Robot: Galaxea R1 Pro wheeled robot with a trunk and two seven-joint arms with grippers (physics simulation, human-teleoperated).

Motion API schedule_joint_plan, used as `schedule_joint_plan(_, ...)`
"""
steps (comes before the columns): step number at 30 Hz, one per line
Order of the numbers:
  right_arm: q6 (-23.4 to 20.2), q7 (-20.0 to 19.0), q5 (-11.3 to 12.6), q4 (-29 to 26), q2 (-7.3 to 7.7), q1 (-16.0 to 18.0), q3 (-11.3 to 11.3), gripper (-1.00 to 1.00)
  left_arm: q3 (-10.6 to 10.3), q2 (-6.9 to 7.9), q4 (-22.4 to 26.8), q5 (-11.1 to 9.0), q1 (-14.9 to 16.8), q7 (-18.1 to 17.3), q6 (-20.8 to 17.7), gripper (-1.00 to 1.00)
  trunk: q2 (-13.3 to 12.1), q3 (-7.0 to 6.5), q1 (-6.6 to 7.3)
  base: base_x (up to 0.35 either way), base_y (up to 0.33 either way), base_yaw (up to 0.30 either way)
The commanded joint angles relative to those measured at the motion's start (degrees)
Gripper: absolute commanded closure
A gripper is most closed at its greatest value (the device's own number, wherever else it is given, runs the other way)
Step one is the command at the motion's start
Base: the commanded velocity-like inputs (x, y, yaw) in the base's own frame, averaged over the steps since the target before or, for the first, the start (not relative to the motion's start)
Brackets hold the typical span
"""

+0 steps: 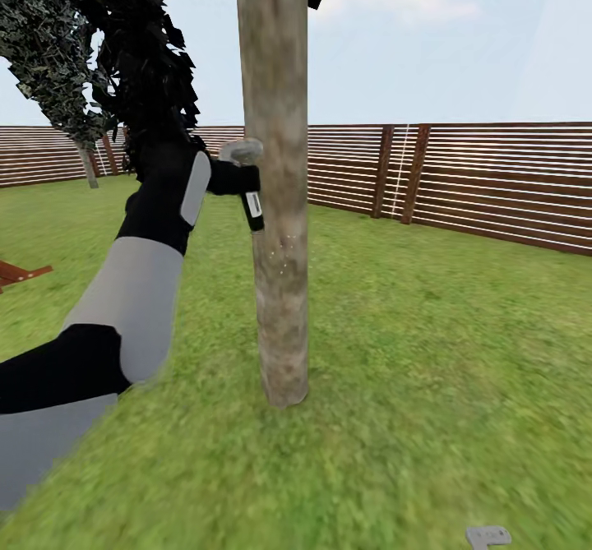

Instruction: In the garden, pick up the pesticide atomizer on the floor and spray pesticide onto both trees until each tree trunk is fully covered.

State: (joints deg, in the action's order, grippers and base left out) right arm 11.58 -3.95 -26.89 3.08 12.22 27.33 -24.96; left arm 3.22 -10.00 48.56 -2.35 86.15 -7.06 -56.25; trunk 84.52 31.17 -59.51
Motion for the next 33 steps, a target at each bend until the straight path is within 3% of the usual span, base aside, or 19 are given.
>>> schedule_joint_plan(1,-0.02,0.00,0.00,0.00,0.00,0.00,0.00,-1.00,0.00,0.00,-0.66,0.07,1.09,0.03,0.00,1.00,0.00,0.01,0.00,0.000,0.000,0.000)
schedule_joint_plan(7,-0.05,0.00,0.00,0.00,0.00,0.00,0.00,-1.00,0.01,0.00,-6.81,0.10,7.46,0.03,0.00,1.00,0.00,0.01,0.00,0.000,0.000,0.000)
schedule_joint_plan(14,-0.01,0.00,0.00,0.00,0.00,0.00,0.00,-1.00,0.02,0.00,-9.55,0.09,11.73,-0.12,-0.11,1.00,0.00,0.01,0.00,0.000,0.000,0.000)
schedule_joint_plan(22,0.01,0.00,0.00,0.00,0.00,0.00,0.00,-1.00,-0.02,0.00,-9.89,0.07,12.18,-0.29,-0.25,1.00,0.00,0.01,0.00,0.000,0.000,0.000)
schedule_joint_plan(28,0.02,0.00,0.00,0.00,0.00,0.00,0.00,-1.00,-0.21,0.00,-14.34,0.06,12.18,-0.37,-0.21,1.00,0.00,0.01,0.00,0.000,0.000,0.000)
schedule_joint_plan(33,0.02,0.00,0.00,0.00,0.00,0.00,0.00,-1.00,-0.23,0.00,-14.78,-0.01,12.20,-0.40,-0.14,1.00,0.00,0.01,0.00,0.000,0.000,0.000)
